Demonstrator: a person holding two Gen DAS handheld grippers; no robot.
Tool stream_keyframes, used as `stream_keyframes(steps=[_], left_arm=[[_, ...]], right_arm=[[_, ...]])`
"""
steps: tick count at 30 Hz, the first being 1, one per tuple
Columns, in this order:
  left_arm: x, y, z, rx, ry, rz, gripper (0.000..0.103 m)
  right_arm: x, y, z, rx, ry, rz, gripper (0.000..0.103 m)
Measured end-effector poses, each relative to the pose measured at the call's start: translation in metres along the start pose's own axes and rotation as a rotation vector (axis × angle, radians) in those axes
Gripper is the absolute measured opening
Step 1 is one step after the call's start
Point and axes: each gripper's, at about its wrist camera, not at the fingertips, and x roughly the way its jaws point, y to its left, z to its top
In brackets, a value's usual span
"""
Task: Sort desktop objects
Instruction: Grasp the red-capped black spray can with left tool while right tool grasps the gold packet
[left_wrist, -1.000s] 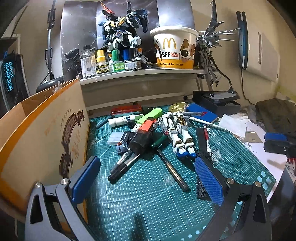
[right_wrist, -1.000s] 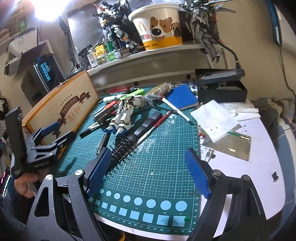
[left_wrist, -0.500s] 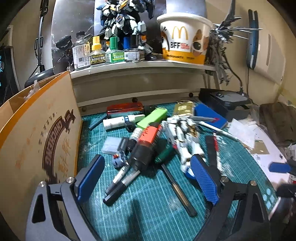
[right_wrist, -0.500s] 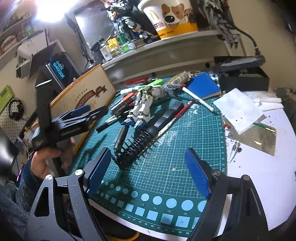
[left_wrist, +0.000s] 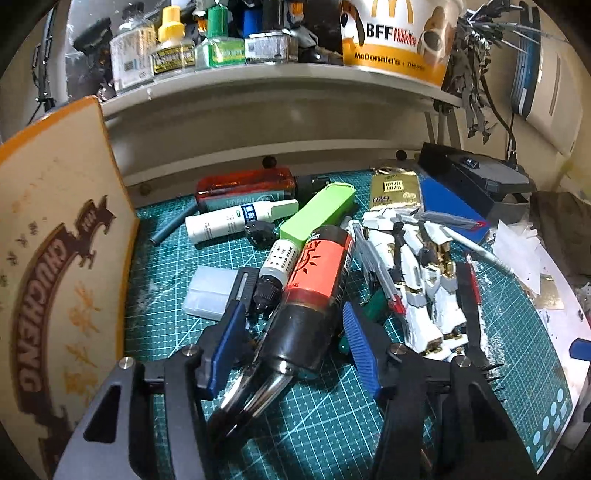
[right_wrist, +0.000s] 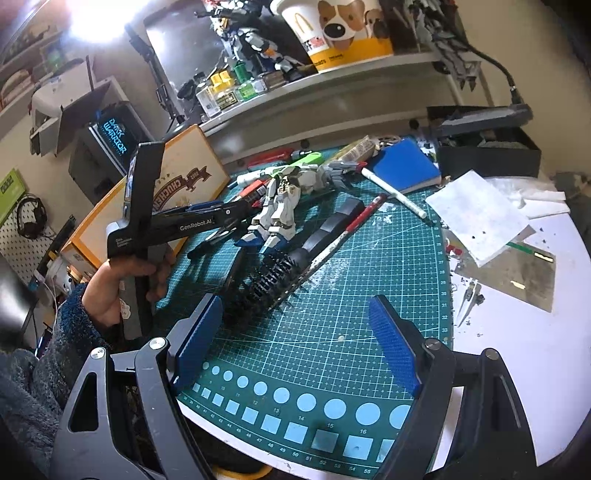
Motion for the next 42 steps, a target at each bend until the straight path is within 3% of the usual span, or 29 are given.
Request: stream_keyframes(steps=[3, 9, 16, 20, 23, 25, 27, 33, 41, 42], left_arm=[[0.007, 0.003, 0.000, -0.017, 0.019, -0.035, 0.044], [0.014, 0.002, 0.002, -0.018, 0.044, -0.013, 0.043], [0.014, 0.007, 0.002, -0.059, 0.039, -0.041, 0.043], [0.012, 0.010, 0.001, -0.096, 0.040, -0.037, 0.039], [0.010, 0.012, 0.000, -0.117, 0.036, -0.043, 0.034], [0.010, 0.014, 0.000, -0.132, 0.034, -0.060, 0.034], [0.010, 0.016, 0.000, -0.140, 0.034, -0.070, 0.034], [0.012, 0.016, 0.000, -0.142, 0.034, -0.084, 0.034], [0.014, 0.009, 0.001, -0.111, 0.043, -0.042, 0.034], [0.015, 0.009, 0.001, -0.113, 0.043, -0.044, 0.034]], right_arm=[[0.001, -0.002, 0.005, -0.003, 0.002, -0.013, 0.080], [0.003, -0.005, 0.043, -0.049, -0.017, -0.072, 0.080], [0.029, -0.005, 0.098, -0.086, -0.019, -0.116, 0.080], [0.055, -0.017, 0.133, -0.031, -0.014, -0.136, 0.080], [0.089, -0.034, 0.156, 0.007, 0.024, -0.228, 0.079], [0.115, -0.047, 0.167, 0.041, 0.070, -0.274, 0.074], [0.137, -0.054, 0.175, 0.071, 0.114, -0.254, 0.069], [0.184, -0.058, 0.186, 0.097, 0.190, -0.281, 0.068], [0.215, -0.052, 0.183, 0.109, 0.212, -0.291, 0.067], [0.218, -0.049, 0.183, 0.093, 0.211, -0.287, 0.062]])
